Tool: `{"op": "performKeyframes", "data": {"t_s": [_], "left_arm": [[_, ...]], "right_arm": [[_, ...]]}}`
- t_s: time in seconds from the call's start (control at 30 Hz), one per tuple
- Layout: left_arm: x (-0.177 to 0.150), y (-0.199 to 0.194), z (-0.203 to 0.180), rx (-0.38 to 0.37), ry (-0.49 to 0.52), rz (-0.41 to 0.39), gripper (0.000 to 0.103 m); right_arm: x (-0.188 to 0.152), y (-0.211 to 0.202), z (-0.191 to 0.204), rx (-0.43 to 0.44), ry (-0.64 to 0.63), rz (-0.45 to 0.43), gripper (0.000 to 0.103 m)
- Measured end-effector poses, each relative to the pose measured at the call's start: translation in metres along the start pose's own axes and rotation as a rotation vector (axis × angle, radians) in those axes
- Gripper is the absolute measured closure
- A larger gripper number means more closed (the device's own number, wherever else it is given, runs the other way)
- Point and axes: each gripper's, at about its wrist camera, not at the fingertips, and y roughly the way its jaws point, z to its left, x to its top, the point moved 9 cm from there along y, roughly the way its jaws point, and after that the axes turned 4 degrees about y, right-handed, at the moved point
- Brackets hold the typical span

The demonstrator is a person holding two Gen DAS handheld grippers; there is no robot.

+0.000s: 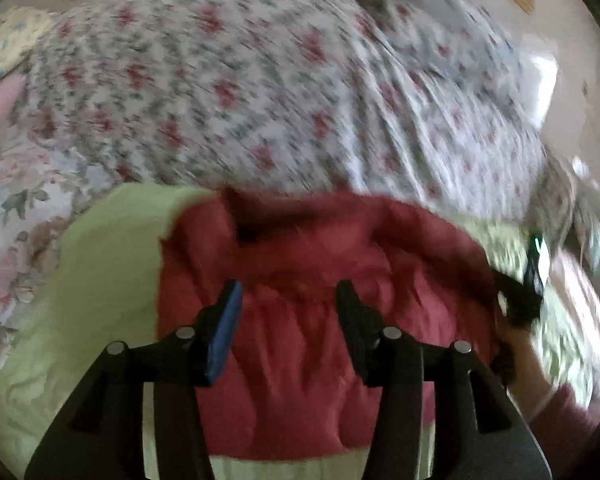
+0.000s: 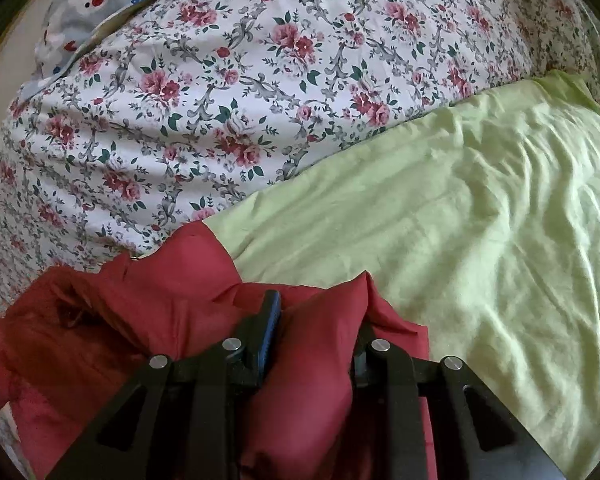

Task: Fold large clothes

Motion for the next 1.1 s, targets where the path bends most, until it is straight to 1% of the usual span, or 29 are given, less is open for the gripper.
{"op": "performKeyframes", "data": {"t_s": [0.07,0.17,0.27,0.3,0.33,0.4,0.43,0.47,0.53,0.57,0.6,0.63,0.67,0.73,0.77,0.8,0.83,0.9,0.97,1.03,1.07,1.1], "left_arm": [[-0.014,0.007,-0.017,0.003,0.059,0.025,0.056],[-0.037,0.043,-0.034,0.039,0.131,0.097,0.056],[-0.048,0.079,-0.031,0.089,0.156,0.132,0.054],[-0.049,0.089,-0.029,0.108,0.167,0.136,0.051],[-0.050,0.096,-0.026,0.118,0.166,0.138,0.051],[-0.048,0.104,-0.022,0.115,0.147,0.143,0.050],[-0.046,0.106,-0.021,0.115,0.141,0.143,0.050],[-0.043,0.108,-0.020,0.115,0.136,0.144,0.050],[-0.039,0.110,-0.019,0.117,0.131,0.143,0.050],[-0.038,0.110,-0.019,0.117,0.130,0.142,0.050],[-0.036,0.113,-0.019,0.120,0.130,0.141,0.049],[-0.035,0.116,-0.019,0.124,0.133,0.142,0.049],[-0.037,0.114,-0.019,0.127,0.136,0.141,0.049],[-0.038,0.114,-0.020,0.129,0.138,0.144,0.049],[-0.037,0.116,-0.019,0.128,0.140,0.148,0.048],[-0.035,0.116,-0.018,0.126,0.142,0.152,0.048],[-0.033,0.117,-0.017,0.123,0.142,0.154,0.048],[-0.026,0.117,-0.011,0.121,0.141,0.154,0.048],[-0.017,0.117,0.002,0.143,0.122,0.149,0.048],[-0.008,0.118,0.015,0.141,0.078,0.150,0.048],[-0.002,0.121,0.028,0.162,0.044,0.154,0.048],[-0.001,0.124,0.036,0.173,0.016,0.187,0.048]], "right_arm": [[0.001,0.002,0.000,-0.007,-0.002,0.001,0.078],[0.001,0.004,0.002,-0.014,-0.009,0.004,0.077],[0.002,0.000,0.002,0.002,-0.003,0.001,0.073],[0.002,-0.004,0.002,0.011,0.004,-0.001,0.071],[0.003,-0.011,0.002,0.026,0.013,-0.005,0.068],[0.005,-0.032,0.005,0.056,0.022,-0.029,0.054],[0.006,-0.045,0.007,0.067,0.017,-0.053,0.049],[0.005,-0.060,0.011,0.077,0.002,-0.080,0.041],[0.001,-0.089,0.027,0.109,-0.064,-0.124,0.039],[-0.002,-0.097,0.034,0.121,-0.092,-0.132,0.036],[-0.009,-0.108,0.048,0.141,-0.148,-0.139,0.033],[-0.019,-0.112,0.063,0.160,-0.215,-0.123,0.027],[-0.027,-0.110,0.073,0.169,-0.264,-0.095,0.023],[-0.048,-0.095,0.095,0.181,-0.378,0.001,0.024],[-0.054,-0.086,0.099,0.163,-0.415,0.033,0.024],[-0.058,-0.070,0.099,0.115,-0.454,0.066,0.024],[-0.057,-0.059,0.095,0.080,-0.460,0.078,0.024],[-0.051,-0.034,0.077,0.035,-0.421,0.124,0.025],[-0.038,-0.021,0.059,0.028,-0.351,0.132,0.025],[-0.030,-0.013,0.047,0.037,-0.289,0.156,0.025],[-0.026,-0.012,0.045,0.037,-0.274,0.158,0.025],[-0.022,-0.008,0.042,0.023,-0.268,0.158,0.025]]}}
